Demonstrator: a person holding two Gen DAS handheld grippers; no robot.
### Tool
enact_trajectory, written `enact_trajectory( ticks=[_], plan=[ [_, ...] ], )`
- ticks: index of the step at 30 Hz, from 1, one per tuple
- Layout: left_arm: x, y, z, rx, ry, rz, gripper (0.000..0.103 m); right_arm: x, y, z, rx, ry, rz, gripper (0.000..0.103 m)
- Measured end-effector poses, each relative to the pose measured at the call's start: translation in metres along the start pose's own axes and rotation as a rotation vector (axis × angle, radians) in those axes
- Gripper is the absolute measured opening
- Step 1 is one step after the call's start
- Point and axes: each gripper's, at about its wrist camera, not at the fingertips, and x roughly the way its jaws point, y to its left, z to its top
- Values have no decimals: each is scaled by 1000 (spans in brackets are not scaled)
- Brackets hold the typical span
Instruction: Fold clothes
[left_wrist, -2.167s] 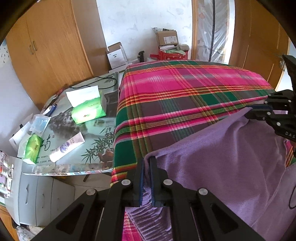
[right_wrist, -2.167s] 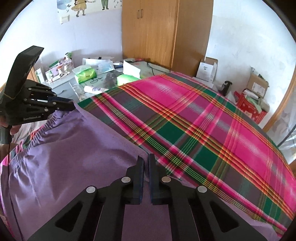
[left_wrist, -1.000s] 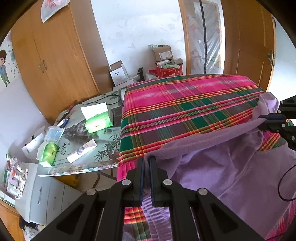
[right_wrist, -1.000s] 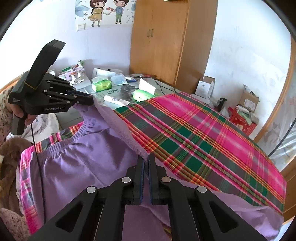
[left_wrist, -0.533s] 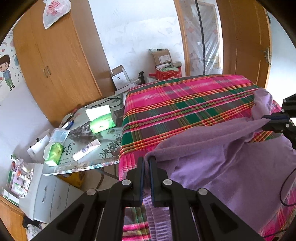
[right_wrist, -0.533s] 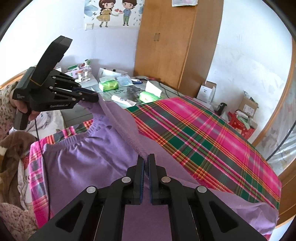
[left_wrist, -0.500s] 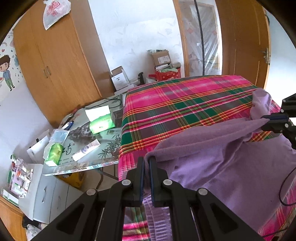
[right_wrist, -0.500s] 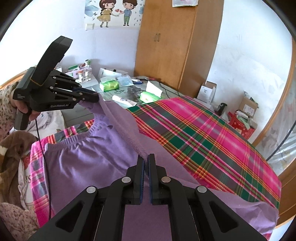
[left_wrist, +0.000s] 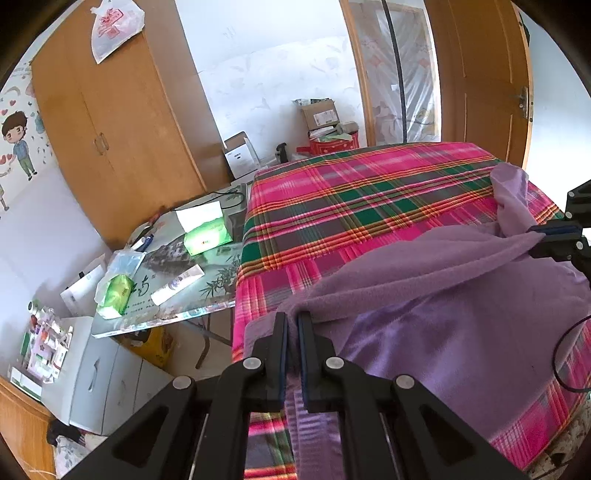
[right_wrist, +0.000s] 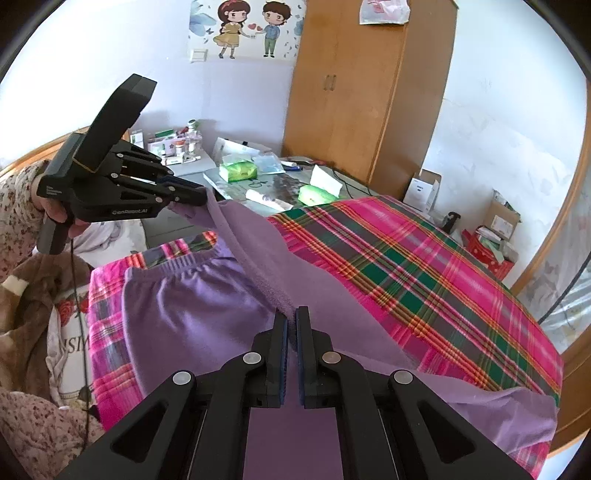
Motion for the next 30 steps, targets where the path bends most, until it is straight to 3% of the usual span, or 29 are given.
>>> enact_trajectory(
  ticks=[16,30],
  plan=[
    [-13,-21,-53,-22,22,-13,6,-12,40,-37,-30,31,35,4],
    [-7,-38,-88,-49,62,-59,6,1,54,-78,-38,111,83,4]
  ],
)
